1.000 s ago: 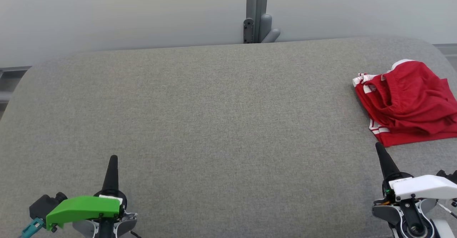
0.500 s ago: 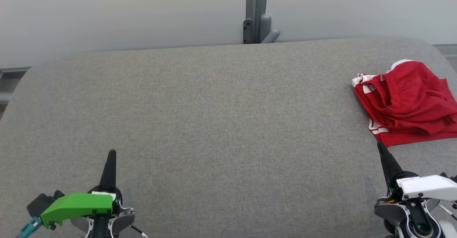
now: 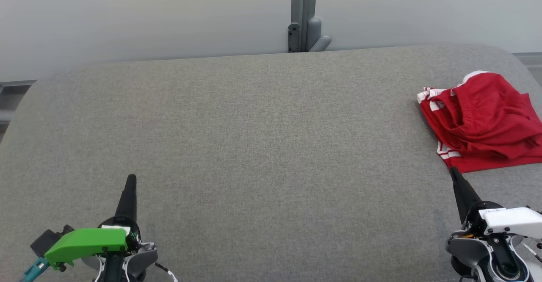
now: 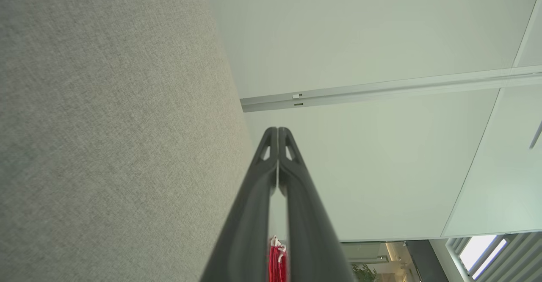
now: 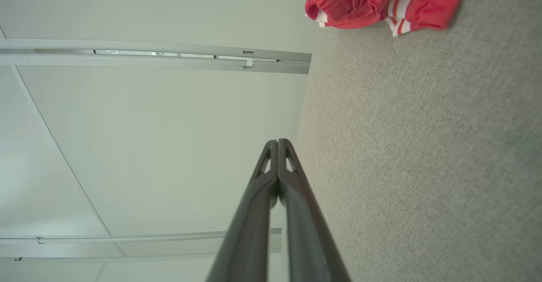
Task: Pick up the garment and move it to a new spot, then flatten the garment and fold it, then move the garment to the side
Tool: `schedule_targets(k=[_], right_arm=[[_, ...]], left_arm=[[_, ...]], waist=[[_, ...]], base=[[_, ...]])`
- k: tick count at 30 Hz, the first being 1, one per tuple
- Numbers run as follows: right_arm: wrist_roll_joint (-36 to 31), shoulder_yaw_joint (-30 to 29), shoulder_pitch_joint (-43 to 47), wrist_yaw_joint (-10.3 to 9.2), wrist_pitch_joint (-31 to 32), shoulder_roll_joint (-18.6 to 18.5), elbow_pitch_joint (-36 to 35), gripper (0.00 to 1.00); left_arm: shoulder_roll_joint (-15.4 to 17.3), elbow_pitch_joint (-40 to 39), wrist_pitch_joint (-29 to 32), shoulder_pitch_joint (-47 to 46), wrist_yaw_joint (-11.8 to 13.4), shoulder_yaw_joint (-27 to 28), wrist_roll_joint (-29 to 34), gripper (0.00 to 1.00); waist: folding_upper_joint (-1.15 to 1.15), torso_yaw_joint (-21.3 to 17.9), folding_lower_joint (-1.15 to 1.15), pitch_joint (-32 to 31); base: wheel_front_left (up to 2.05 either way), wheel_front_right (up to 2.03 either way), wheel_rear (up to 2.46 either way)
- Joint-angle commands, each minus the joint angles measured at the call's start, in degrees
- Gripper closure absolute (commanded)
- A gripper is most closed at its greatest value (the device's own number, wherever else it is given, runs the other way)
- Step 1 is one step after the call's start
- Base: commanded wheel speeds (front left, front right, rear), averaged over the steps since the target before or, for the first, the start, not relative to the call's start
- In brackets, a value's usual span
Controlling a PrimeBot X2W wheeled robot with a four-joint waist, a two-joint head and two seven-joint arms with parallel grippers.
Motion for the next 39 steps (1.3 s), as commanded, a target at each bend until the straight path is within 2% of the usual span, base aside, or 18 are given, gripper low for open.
schedule_targets(k=[1,16,39], right_arm=[[1.4,-0.34,-0.85,0.03,0.48,-0.32,0.07,1.0],[6.66,-1.31,-0.93,0.02,2.09,-0.26,0.41,1.0],[6.04,-1.66,-0.96,0.02,2.3,0.1,0.43,1.0]], left_arm=[[0.11,-0.33,0.32,-1.11,-0.45,0.31,-1.68,1.0],[0.11,-0.39,1.56,-1.48,-1.19,0.86,-6.57,1.0],[0.11,-0.37,1.57,-1.34,-1.15,0.81,-6.54,1.0]], waist=[[0.0,-0.01,0.0,-0.01],[0.0,-0.08,0.0,-0.12],[0.0,-0.09,0.0,-0.13]], base=[[0.0,0.0,0.0],[0.0,0.0,0.0],[0.0,0.0,0.0]])
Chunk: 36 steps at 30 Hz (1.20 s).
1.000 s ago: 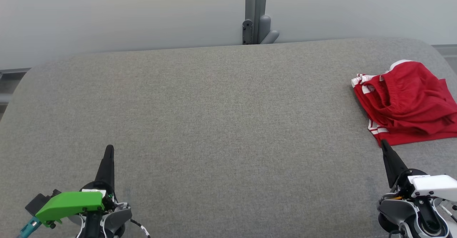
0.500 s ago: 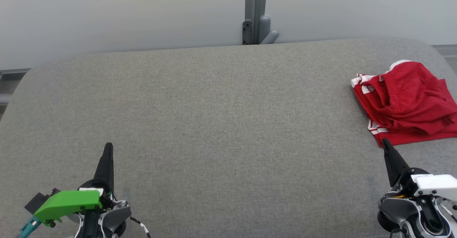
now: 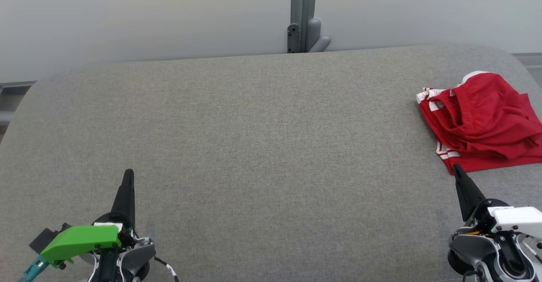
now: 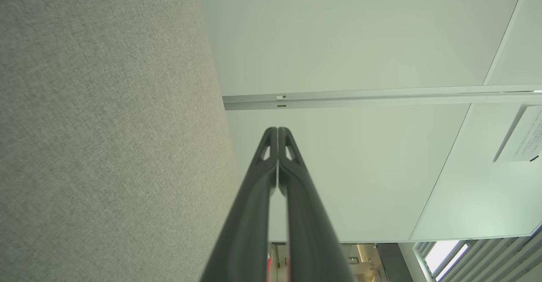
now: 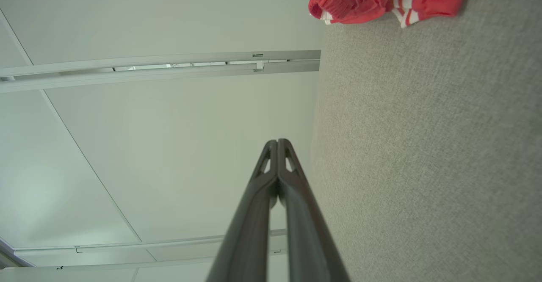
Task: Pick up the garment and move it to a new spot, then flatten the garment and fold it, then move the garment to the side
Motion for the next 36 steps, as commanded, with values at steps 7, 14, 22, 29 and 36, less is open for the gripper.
schedule_targets(k=[7,14,22,29,36], right_arm=[[-0.36,-0.28,-0.39,0.02,0.25,0.06,0.12,1.0],[-0.45,-0.38,-0.41,0.02,0.37,0.11,0.13,1.0],[-0.53,-0.47,-0.43,0.02,0.47,0.18,0.14,1.0],[-0.6,-0.56,-0.45,0.02,0.5,0.24,0.14,1.0],[-0.65,-0.65,-0.47,0.02,0.61,0.3,0.15,1.0]], left_arm=[[0.11,-0.13,0.31,-0.54,-0.31,0.14,-0.33,1.0],[0.11,-0.13,0.3,-0.53,-0.31,0.13,-0.33,1.0],[0.11,-0.13,0.31,-0.53,-0.31,0.13,-0.33,1.0],[0.11,-0.13,0.3,-0.53,-0.31,0.13,-0.33,1.0],[0.11,-0.13,0.3,-0.53,-0.31,0.12,-0.33,1.0]], waist=[[0.0,0.0,0.0,0.0],[0.0,0.0,0.0,0.0],[0.0,0.0,0.0,0.0],[0.0,0.0,0.0,0.0],[0.0,0.0,0.0,0.0]], base=[[0.0,0.0,0.0],[0.0,0.0,0.0],[0.0,0.0,0.0],[0.0,0.0,0.0],[0.0,0.0,0.0]])
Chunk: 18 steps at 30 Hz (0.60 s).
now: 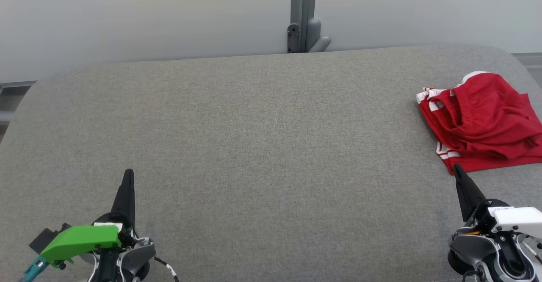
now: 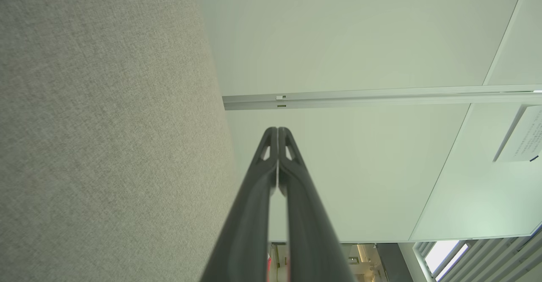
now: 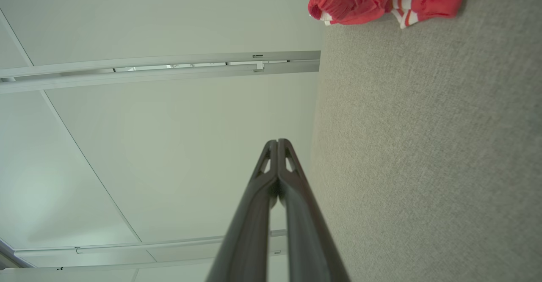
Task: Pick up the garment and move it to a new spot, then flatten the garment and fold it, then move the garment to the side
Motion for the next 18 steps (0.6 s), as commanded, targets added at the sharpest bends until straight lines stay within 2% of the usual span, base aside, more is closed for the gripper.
schedule_targets(k=[1,18], right_arm=[[-0.3,-0.2,-0.45,0.02,0.36,-0.01,0.13,1.0],[-0.44,-0.38,-0.49,0.02,0.43,0.14,0.13,1.0]], left_arm=[[0.11,-0.12,0.31,-0.53,-0.31,0.12,-0.32,1.0],[0.11,-0.12,0.31,-0.53,-0.31,0.13,-0.33,1.0]], waist=[[0.0,0.0,0.0,0.0],[0.0,0.0,0.0,0.0]], base=[[0.0,0.0,0.0],[0.0,0.0,0.0]])
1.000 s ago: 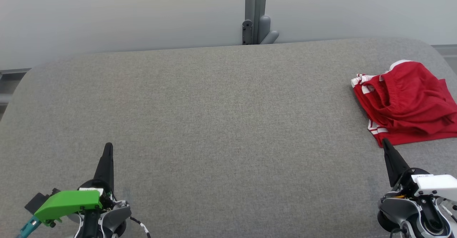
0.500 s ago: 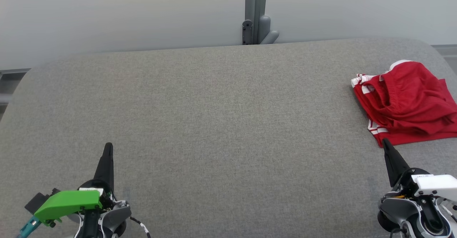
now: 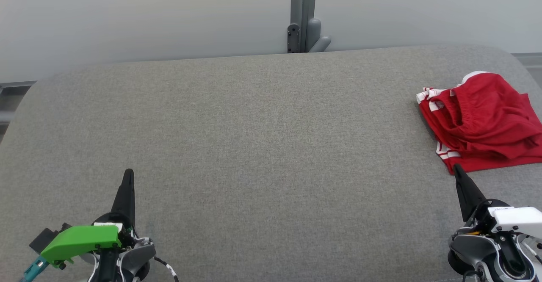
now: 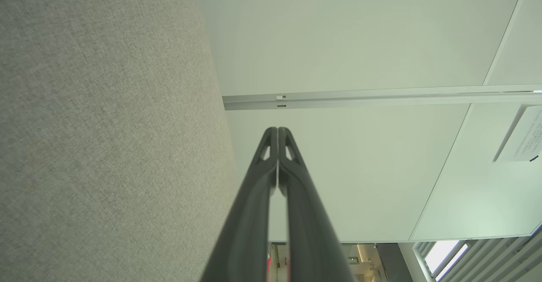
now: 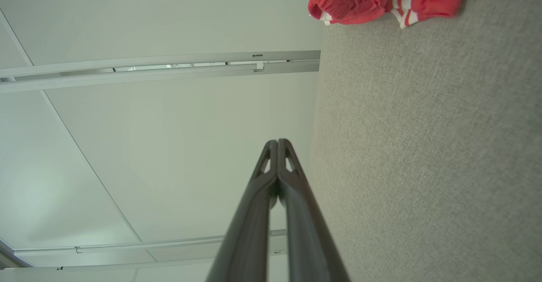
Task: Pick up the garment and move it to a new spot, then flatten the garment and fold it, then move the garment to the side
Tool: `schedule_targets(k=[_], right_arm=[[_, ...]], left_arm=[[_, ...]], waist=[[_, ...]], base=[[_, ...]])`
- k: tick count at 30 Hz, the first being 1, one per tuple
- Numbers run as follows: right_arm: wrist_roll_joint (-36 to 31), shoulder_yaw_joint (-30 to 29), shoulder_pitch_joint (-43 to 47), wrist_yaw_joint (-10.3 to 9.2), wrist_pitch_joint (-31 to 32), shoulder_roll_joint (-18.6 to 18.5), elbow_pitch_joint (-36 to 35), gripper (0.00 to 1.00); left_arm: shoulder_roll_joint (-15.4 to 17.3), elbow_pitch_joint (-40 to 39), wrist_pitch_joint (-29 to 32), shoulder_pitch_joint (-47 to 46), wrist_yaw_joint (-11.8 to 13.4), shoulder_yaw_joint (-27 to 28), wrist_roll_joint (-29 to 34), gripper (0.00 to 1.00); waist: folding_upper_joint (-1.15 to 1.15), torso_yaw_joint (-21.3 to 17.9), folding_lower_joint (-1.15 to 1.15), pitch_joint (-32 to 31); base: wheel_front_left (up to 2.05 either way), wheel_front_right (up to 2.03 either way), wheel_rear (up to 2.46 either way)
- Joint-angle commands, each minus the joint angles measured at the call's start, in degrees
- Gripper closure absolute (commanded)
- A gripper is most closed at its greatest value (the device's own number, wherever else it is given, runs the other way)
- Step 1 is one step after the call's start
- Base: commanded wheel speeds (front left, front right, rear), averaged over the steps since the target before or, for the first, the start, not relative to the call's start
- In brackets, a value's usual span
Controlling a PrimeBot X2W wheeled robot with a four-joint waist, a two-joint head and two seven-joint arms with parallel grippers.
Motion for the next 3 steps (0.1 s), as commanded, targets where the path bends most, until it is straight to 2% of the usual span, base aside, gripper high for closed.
schedule_targets(k=[1,3], right_arm=[[-0.28,-0.19,-0.48,0.02,0.2,0.02,0.11,1.0],[-0.3,-0.2,-0.48,0.02,0.21,0.04,0.11,1.0]], left_arm=[[0.11,-0.11,0.31,-0.53,-0.31,0.14,-0.33,1.0],[0.11,-0.11,0.31,-0.53,-0.31,0.14,-0.33,1.0]], waist=[[0.0,0.0,0.0,0.0],[0.0,0.0,0.0,0.0]], base=[[0.0,0.0,0.0],[0.0,0.0,0.0]])
